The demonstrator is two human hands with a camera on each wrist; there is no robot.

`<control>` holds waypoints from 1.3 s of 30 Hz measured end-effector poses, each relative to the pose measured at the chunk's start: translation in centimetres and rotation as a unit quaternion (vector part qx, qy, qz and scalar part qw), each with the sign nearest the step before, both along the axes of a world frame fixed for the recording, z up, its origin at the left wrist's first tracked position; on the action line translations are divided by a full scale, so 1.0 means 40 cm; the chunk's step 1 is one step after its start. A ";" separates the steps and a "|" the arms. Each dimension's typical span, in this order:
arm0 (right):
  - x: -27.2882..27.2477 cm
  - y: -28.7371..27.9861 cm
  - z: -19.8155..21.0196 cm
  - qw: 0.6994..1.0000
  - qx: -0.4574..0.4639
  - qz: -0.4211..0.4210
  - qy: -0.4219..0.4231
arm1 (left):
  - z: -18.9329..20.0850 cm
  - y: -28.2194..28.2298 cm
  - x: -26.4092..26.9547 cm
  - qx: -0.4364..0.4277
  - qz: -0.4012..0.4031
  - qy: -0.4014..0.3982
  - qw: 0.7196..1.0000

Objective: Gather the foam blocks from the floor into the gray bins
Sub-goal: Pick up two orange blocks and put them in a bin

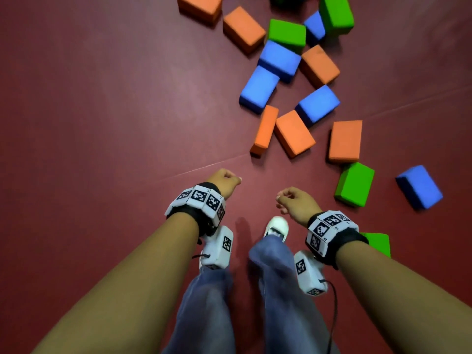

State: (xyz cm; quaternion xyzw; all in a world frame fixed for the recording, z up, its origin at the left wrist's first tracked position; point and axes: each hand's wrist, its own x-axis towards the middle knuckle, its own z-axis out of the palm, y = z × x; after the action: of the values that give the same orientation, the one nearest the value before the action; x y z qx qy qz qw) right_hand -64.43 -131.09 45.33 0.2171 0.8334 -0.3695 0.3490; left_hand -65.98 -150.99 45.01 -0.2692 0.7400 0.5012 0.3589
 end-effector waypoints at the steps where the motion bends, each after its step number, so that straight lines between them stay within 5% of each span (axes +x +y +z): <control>1: -0.035 0.020 -0.009 1.000 0.008 -0.002 -0.001 | -0.009 0.013 -0.031 0.001 -0.002 -0.006 1.000; 9: -0.382 0.215 -0.164 0.997 0.070 0.040 -0.016 | -0.146 0.150 -0.329 -0.042 -0.023 -0.027 0.999; 20: -0.851 0.455 -0.530 0.993 0.099 0.052 -0.047 | -0.470 0.386 -0.773 -0.162 -0.072 -0.051 0.983; 32: -1.005 0.579 -1.081 0.976 0.212 -0.001 -0.049 | -1.030 0.453 -0.900 -0.213 -0.073 -0.080 0.971; 39: -1.013 0.627 -1.258 0.958 0.249 0.058 -0.133 | -1.203 0.494 -0.908 -0.173 -0.046 -0.054 0.982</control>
State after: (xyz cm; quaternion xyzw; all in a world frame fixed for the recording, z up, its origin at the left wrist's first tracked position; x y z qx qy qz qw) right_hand -104.94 -106.01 -4.97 0.2959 0.8561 -0.0973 0.4125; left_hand -102.30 -131.22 -3.09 -0.3195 0.8066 0.3333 0.3692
